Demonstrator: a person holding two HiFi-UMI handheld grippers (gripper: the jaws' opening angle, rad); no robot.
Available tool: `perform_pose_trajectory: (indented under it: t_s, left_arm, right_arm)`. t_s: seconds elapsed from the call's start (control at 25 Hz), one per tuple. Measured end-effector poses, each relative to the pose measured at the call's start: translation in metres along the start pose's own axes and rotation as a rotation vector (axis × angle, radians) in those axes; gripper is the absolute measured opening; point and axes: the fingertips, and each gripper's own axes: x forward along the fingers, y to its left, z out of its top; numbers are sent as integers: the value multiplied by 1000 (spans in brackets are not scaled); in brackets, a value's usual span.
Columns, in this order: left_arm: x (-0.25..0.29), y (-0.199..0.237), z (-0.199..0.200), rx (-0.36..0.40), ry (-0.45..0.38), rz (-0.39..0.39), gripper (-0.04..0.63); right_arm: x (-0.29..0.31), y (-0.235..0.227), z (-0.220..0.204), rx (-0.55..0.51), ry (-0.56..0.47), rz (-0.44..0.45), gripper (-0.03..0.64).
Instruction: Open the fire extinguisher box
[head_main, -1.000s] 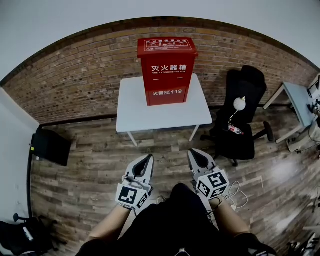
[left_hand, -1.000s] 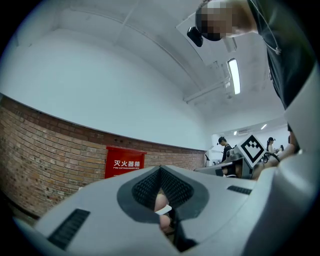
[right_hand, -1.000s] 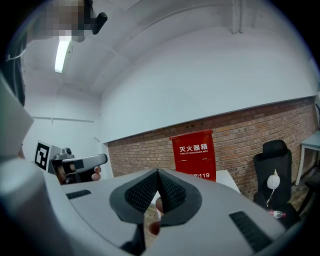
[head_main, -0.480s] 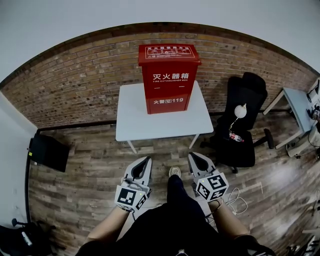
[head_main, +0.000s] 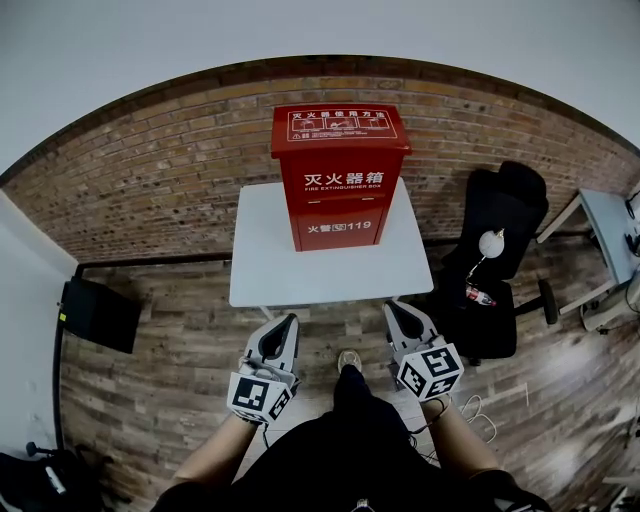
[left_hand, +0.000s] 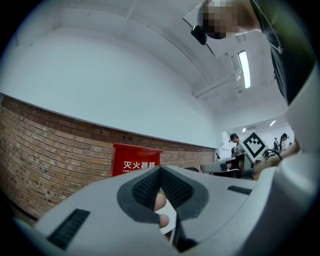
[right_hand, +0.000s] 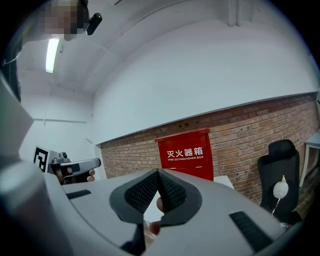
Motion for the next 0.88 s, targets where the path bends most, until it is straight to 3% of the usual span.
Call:
perform_pose_trajectory:
  t_s: [0.72, 0.88]
  left_arm:
    - [197, 82, 15, 7, 75, 132, 48]
    - [233, 93, 23, 15, 19, 138, 48]
  right_arm:
    - [161, -148, 83, -30, -18, 110, 18]
    - [190, -174, 95, -31, -11, 135, 18]
